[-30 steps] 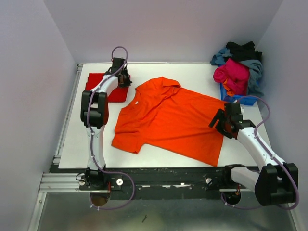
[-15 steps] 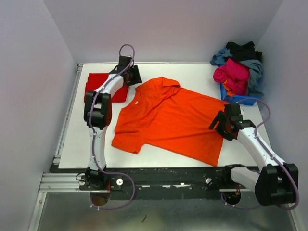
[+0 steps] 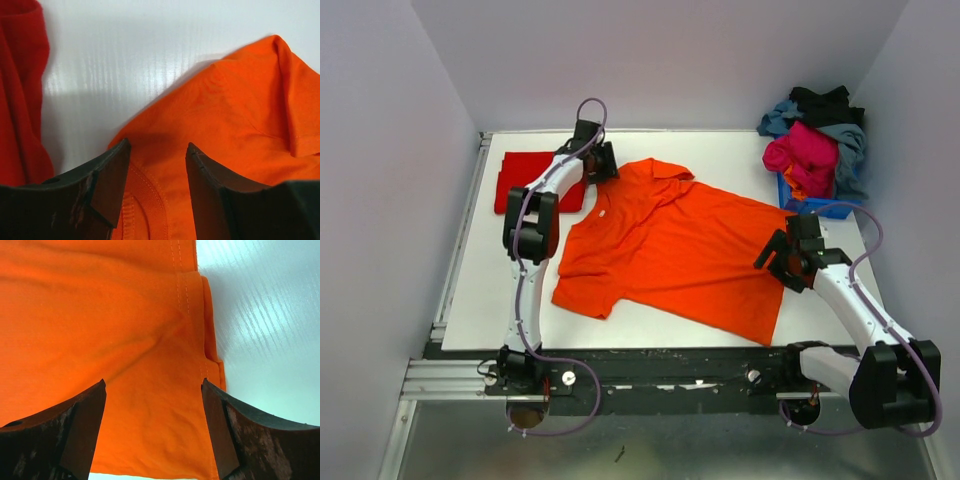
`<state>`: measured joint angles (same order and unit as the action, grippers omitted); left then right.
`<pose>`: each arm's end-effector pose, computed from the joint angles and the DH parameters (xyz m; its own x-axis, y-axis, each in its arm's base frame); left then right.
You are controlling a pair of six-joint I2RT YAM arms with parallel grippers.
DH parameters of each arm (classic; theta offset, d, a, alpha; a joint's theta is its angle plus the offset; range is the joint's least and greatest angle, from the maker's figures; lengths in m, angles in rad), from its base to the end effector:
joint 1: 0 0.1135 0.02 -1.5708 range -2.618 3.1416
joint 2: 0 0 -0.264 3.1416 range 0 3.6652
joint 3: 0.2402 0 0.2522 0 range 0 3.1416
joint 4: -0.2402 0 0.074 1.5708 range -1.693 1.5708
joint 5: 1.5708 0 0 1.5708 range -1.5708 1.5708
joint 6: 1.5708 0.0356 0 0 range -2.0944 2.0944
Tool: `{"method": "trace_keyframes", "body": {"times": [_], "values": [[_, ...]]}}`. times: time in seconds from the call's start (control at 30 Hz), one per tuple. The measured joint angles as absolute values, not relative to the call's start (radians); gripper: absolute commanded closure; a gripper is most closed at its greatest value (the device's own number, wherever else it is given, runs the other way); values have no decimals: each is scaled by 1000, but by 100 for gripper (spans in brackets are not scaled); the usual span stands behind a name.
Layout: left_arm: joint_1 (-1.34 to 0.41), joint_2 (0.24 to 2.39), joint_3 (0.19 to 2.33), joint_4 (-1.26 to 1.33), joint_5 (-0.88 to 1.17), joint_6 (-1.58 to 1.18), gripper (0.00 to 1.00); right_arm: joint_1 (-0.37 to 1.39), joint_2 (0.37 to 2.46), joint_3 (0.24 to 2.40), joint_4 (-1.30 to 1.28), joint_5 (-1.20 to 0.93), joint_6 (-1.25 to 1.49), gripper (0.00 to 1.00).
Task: Fold and stack the t-shirts
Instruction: Flatten out the tshirt
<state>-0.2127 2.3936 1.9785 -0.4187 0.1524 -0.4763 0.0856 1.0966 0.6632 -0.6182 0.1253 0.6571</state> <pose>0.5221 -0.1183 0.1683 -0.7846 -0.2942 -0.5457 -0.0578 0.9111 -0.4080 0.2008 0.0128 0.2050 -0.6990 0.5483 -0.4591 0.5102 0.8322 0.2172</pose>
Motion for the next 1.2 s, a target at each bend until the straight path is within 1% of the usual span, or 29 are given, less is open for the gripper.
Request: {"method": "trace_keyframes", "body": {"times": [0.37,0.47,0.77,1.2], "values": [[-196,2383,1969,-426,96,-451,36,86,1090,665,-619,125,657,15],[-174,2385,1985,-456,82,-438,39,86,1086,665,-621,125,656,15],[-92,2387,1993,-489,75,-434,38,86,1086,672,-623,125,656,14],[-11,2394,2025,-542,75,-430,37,86,1186,686,-623,114,654,14]]}}
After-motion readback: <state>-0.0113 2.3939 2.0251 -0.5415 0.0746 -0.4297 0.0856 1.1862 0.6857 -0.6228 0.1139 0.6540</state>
